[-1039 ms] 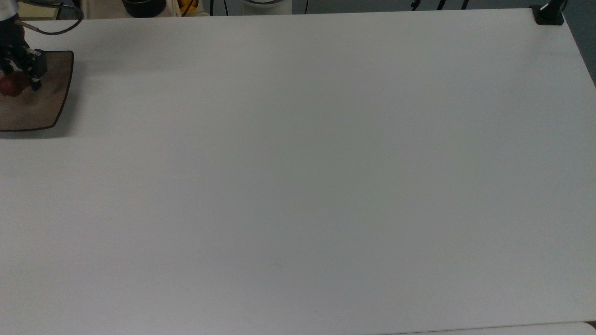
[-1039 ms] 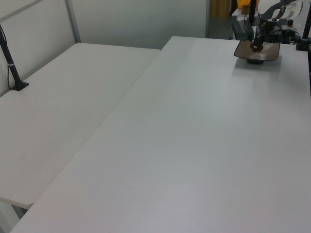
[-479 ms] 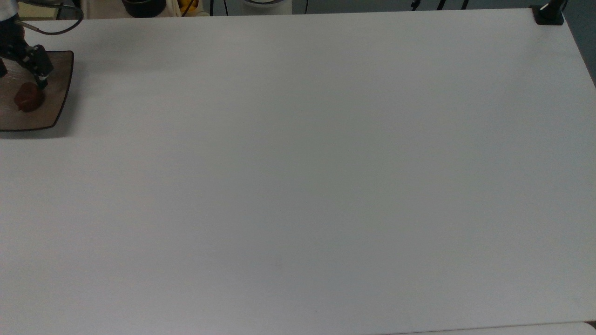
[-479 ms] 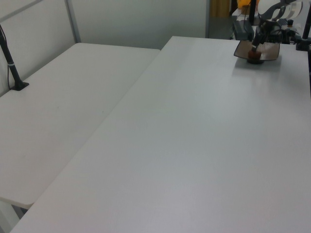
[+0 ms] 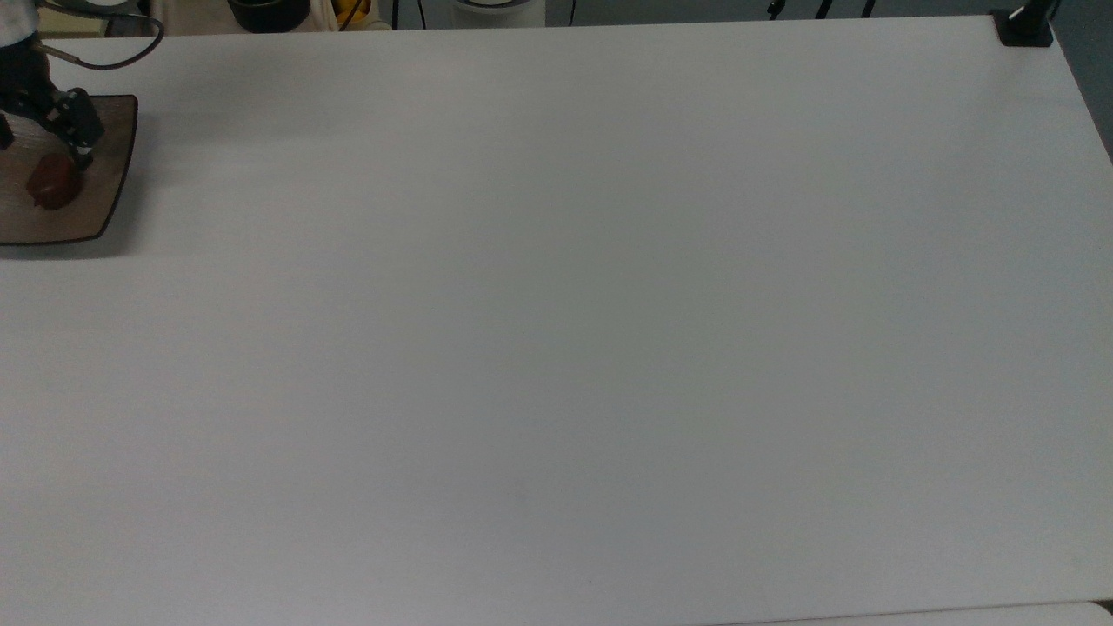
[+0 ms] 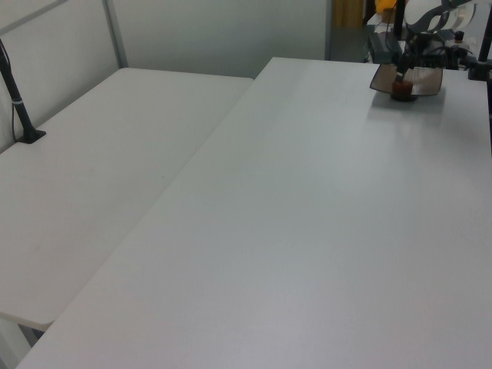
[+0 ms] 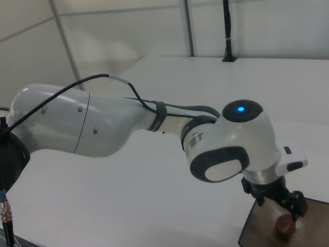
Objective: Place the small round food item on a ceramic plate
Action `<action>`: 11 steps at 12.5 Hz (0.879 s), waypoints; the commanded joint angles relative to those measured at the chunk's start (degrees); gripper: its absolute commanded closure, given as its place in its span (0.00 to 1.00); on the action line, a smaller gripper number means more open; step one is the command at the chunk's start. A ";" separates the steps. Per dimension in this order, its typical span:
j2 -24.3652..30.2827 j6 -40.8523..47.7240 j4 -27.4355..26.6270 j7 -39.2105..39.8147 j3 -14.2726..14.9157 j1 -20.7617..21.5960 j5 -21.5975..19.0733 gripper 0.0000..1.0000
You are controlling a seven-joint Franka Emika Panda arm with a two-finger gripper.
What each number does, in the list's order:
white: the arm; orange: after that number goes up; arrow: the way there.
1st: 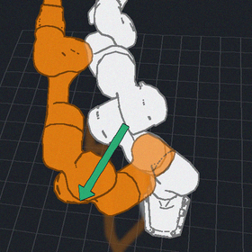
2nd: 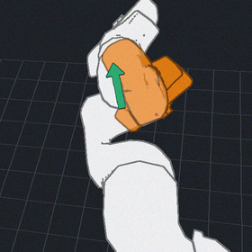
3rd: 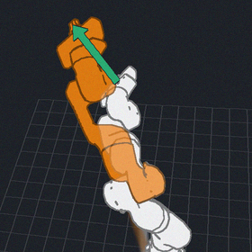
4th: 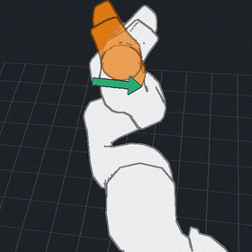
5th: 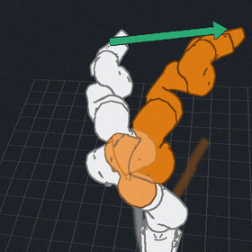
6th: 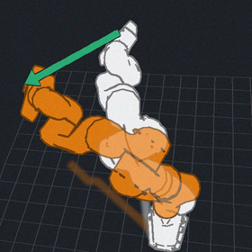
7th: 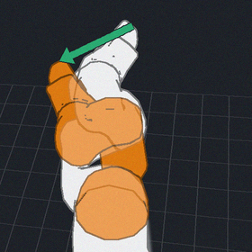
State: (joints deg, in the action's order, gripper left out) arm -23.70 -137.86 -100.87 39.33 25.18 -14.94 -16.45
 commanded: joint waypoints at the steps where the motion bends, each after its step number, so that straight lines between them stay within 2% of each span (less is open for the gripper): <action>1: 0.76 6.68 4.08 -7.50 -0.92 0.52 5.44 0.00; 3: 2.07 17.12 8.39 -8.38 -1.88 0.70 7.65 0.00; 5: 5.14 22.53 9.20 -11.54 -4.87 0.70 8.01 0.00; 6: 6.63 24.46 9.29 -14.69 -6.88 0.70 9.58 0.00; 8: 11.19 36.28 9.38 -19.71 -12.32 0.70 15.98 0.00; 9: 13.48 40.00 9.29 -22.95 -15.31 0.70 16.70 0.00; 11: 16.83 41.61 8.85 -27.45 -18.23 0.70 16.36 0.00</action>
State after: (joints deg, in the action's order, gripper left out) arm -12.23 -99.65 -90.39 17.58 10.91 -14.03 -1.21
